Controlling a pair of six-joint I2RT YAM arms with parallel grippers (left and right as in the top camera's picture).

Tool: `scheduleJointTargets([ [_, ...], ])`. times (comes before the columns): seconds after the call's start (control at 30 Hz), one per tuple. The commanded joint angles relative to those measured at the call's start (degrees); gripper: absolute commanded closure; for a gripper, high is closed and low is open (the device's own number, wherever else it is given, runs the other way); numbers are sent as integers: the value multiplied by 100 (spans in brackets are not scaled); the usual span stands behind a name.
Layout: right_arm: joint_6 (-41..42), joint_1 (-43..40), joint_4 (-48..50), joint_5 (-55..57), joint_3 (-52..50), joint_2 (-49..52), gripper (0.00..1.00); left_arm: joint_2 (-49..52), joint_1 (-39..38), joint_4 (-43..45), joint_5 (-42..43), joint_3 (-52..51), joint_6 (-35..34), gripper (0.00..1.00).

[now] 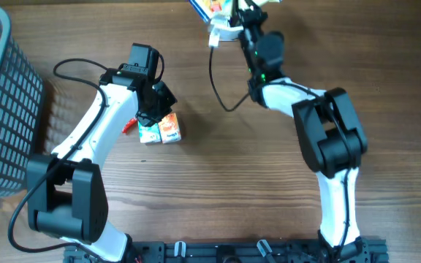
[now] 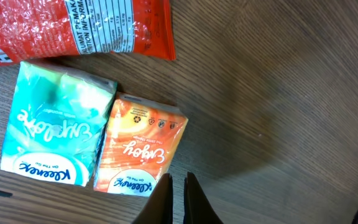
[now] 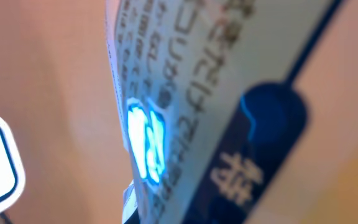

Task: Scan the item barcode
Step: 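Carry the cream bag up to the white scanner with the right gripper, then move the cream bag right and drop it at the table's right edge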

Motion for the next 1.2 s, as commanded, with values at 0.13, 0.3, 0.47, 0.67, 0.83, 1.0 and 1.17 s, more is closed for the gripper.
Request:
scheduleJointTargets([
  [0.13, 352, -2, -352, -160, 1156, 1016, 96, -31, -7, -4, -79, -11, 129, 96],
  [0.3, 490, -2, -793, -199, 1156, 1023, 95, -31, -7, 13, -79, -11, 129, 95],
  [0.47, 455, -4, -636, -199, 1156, 1023, 95, -31, -7, 20, -81, -11, 111, 95],
  [0.67, 22, -72, -391, 57, 1156, 1023, 95, -31, -7, 17, -81, -11, 111, 95],
  [0.83, 133, -715, 127, 1469, 1156, 1023, 96, -31, -7, 17, -81, -11, 111, 95],
  [1.0, 1440, -1648, 195, 3563, 1156, 1023, 96, -31, -7, 15, -79, -11, 111, 95],
  [1.17, 2833, -2514, -313, 5274, 1156, 1023, 96, -31, -7, 13, -76, -11, 109, 95],
])
